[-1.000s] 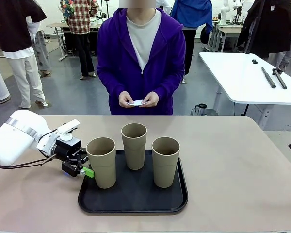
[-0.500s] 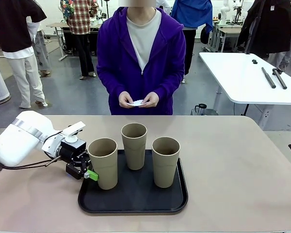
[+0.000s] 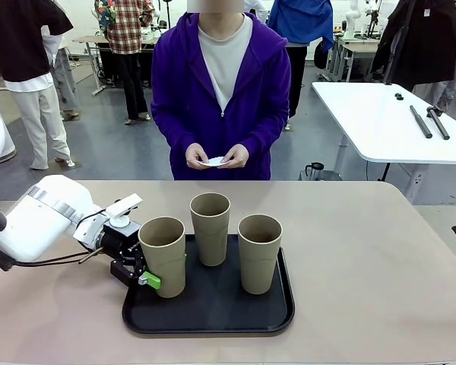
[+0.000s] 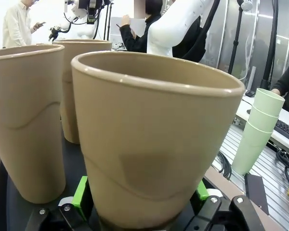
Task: Place coasters on the table and set cups on them.
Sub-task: Pick up one Reusable plastic cup and place it on a coaster set by the human.
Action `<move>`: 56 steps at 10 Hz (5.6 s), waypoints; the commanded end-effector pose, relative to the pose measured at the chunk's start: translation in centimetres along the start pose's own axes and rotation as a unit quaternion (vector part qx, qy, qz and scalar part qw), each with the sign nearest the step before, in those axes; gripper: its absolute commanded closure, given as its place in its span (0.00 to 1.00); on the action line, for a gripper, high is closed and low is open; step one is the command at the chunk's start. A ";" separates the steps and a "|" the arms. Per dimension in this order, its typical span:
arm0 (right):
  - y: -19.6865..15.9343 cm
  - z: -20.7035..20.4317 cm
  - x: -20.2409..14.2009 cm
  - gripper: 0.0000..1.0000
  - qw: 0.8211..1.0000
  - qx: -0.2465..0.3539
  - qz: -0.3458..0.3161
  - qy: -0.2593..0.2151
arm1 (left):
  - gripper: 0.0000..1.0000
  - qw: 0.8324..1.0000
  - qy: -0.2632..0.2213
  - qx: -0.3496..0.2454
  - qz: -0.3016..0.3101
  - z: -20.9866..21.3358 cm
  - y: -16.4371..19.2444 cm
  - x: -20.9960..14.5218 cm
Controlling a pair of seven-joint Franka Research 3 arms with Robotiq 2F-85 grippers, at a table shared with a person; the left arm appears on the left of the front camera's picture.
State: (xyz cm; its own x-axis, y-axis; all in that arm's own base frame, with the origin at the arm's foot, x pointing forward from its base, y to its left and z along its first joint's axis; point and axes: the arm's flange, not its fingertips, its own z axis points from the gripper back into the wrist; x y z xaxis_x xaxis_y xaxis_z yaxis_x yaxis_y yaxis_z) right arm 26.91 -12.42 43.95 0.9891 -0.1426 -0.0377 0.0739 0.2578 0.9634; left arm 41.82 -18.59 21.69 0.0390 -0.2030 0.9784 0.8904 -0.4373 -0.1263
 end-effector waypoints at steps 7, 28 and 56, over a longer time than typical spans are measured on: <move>0.1 0.0 0.0 0.00 1.000 0.003 -0.001 -0.001 | 1.00 1.000 0.012 0.006 -0.024 0.1 -1.2 0.6; 0.1 0.0 0.0 0.00 1.000 0.003 -0.001 -0.001 | 0.18 0.928 -0.064 0.366 0.011 28.9 -9.6 19.5; 0.1 0.0 0.0 0.00 1.000 0.003 -0.001 -0.001 | 0.18 0.914 -0.009 0.407 -0.004 32.1 -0.9 -0.2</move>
State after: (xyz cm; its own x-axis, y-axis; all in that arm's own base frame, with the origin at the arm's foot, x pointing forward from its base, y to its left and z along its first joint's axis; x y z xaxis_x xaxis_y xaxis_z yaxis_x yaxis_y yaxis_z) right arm 26.91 -12.48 43.93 0.9888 -0.1443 -0.0388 0.0754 0.2576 0.9633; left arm 54.78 10.20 26.66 0.0691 -0.1735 0.9824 0.9444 0.3286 -0.0084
